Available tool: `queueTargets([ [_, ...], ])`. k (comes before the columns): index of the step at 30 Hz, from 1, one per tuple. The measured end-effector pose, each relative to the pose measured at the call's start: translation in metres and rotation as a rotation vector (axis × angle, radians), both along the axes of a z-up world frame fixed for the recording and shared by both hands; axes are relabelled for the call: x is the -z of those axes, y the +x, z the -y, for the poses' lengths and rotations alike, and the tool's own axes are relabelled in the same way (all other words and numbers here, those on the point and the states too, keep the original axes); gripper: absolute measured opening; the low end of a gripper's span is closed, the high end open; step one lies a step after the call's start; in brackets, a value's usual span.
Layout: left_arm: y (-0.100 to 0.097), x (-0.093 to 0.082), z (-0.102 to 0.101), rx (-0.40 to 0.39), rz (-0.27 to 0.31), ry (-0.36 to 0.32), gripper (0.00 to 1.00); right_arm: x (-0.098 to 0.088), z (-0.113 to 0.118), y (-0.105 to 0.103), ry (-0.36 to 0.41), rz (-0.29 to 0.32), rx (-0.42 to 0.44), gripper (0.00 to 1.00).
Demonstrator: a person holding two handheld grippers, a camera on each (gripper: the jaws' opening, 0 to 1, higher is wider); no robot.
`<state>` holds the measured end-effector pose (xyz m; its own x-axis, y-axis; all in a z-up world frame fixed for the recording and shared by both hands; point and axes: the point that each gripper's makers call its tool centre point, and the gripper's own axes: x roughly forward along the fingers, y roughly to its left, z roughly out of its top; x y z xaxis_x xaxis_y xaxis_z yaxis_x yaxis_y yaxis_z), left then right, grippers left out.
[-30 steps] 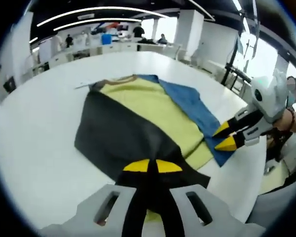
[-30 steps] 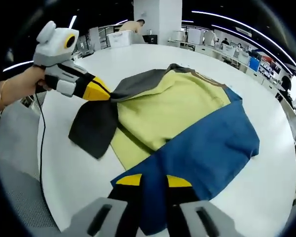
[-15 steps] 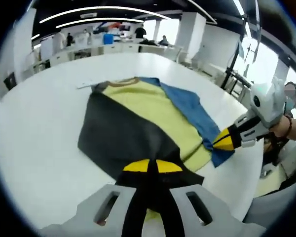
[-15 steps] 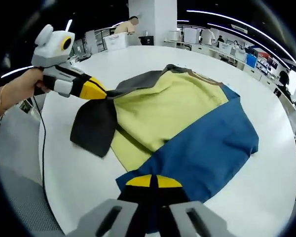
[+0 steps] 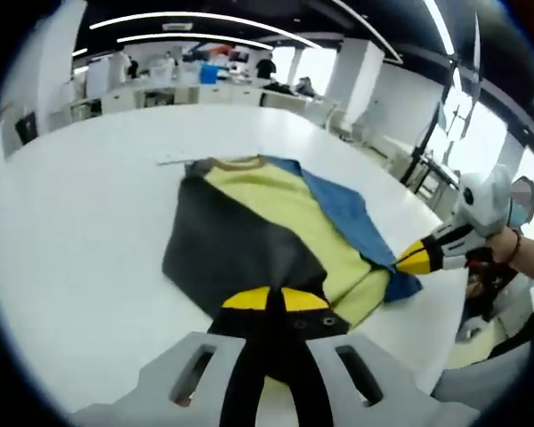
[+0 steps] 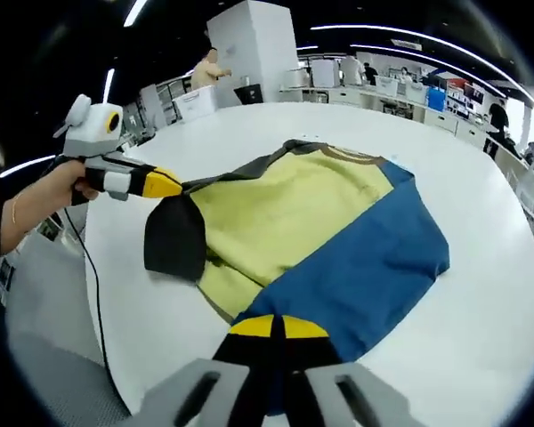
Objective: Fold the garment on the visible template until the final outline fits inside the template.
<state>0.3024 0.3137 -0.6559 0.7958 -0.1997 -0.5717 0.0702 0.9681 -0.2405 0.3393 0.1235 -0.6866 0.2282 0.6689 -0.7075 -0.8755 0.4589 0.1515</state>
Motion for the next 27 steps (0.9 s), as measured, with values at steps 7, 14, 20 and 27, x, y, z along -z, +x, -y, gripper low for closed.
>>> queueTargets([
  [7,-0.006,-0.001,-0.021,-0.04,-0.012,0.033,0.0,-0.008,0.008,0.008,0.01,-0.014,0.044,0.0],
  [14,-0.014,0.003,-0.041,-0.065,-0.034,0.083,0.0,-0.021,0.008,0.007,0.057,-0.051,0.042,0.0],
  [20,-0.018,0.001,-0.054,-0.086,-0.014,0.07,0.0,-0.023,0.02,0.017,0.041,-0.04,0.076,0.0],
  [27,-0.02,-0.003,-0.058,-0.096,0.007,-0.007,0.0,-0.018,0.066,0.047,-0.075,0.033,0.159,0.0],
])
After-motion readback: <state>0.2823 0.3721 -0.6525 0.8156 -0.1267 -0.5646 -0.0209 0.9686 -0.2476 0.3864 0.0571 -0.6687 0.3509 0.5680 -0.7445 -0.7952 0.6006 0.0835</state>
